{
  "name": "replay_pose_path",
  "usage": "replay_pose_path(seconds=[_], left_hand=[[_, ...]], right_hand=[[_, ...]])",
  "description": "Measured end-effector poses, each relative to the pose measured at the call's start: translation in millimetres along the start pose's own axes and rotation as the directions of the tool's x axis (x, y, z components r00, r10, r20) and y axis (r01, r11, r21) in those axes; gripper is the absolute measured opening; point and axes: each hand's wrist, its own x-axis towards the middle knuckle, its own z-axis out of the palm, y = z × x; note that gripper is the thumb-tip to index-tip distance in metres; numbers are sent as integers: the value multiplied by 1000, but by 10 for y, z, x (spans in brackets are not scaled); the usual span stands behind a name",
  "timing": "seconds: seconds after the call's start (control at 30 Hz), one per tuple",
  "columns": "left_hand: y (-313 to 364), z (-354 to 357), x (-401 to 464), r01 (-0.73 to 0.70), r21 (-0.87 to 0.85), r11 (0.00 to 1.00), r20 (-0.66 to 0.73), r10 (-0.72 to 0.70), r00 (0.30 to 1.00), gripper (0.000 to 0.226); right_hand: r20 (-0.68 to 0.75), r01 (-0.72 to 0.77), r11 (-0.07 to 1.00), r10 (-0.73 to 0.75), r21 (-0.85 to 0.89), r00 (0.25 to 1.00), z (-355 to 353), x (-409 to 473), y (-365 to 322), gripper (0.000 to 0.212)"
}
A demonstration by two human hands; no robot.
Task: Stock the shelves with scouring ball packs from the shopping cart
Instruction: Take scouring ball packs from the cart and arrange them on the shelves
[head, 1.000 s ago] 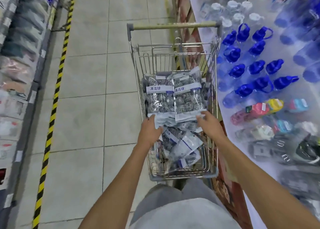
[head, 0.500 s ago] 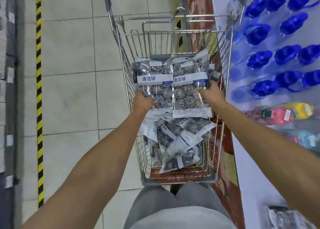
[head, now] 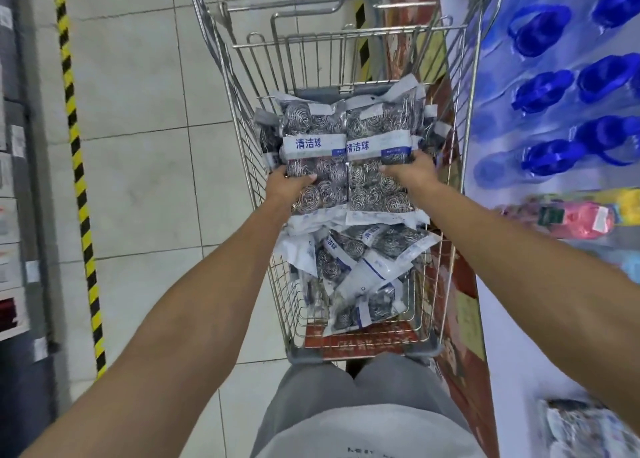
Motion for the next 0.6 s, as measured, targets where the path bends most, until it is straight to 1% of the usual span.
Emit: replay_pose_path(seconds=[0.1, 0.23, 0.3, 0.33, 0.43, 0.5, 0.57, 0.6], left_hand=[[17, -31, -139, -39, -31, 999, 37, 40, 999, 94], [0, -142, -422, -79, -56, 995, 9, 79, 997, 76], [-62, -222, -573, -88, -77, 993, 5, 88, 996, 66], [-109, -265, -636, -95, -89, 992, 13, 96, 995, 65], [-282, -420, -852, -135, -88, 987, 42, 139, 989, 72], [-418, -539, -1003, -152, -99, 983, 85, 161, 983, 76], [-526, -667, -1141, -156, -111, 981, 135, 170, 976, 81], [-584, -734, -1196, -157, -126, 980, 153, 176, 972, 79]], right_hand=[[-27, 26, 1000, -27, -12, 999, -4, -64, 9, 56], [-35, 98, 994, -100, -37, 994, -37, -332, 76, 51], [-42, 127, 992, -127, 10, 991, -101, -531, 133, 50], [-49, 138, 990, -136, 37, 990, -142, -642, 170, 49], [-80, 151, 977, -140, 154, 987, -252, -1019, 320, 50], [-86, 145, 962, -128, 232, 988, -299, -1301, 446, 59], [-107, 126, 951, -99, 284, 989, -353, -1604, 581, 78], [-129, 117, 944, -80, 309, 988, -370, -1751, 666, 84]])
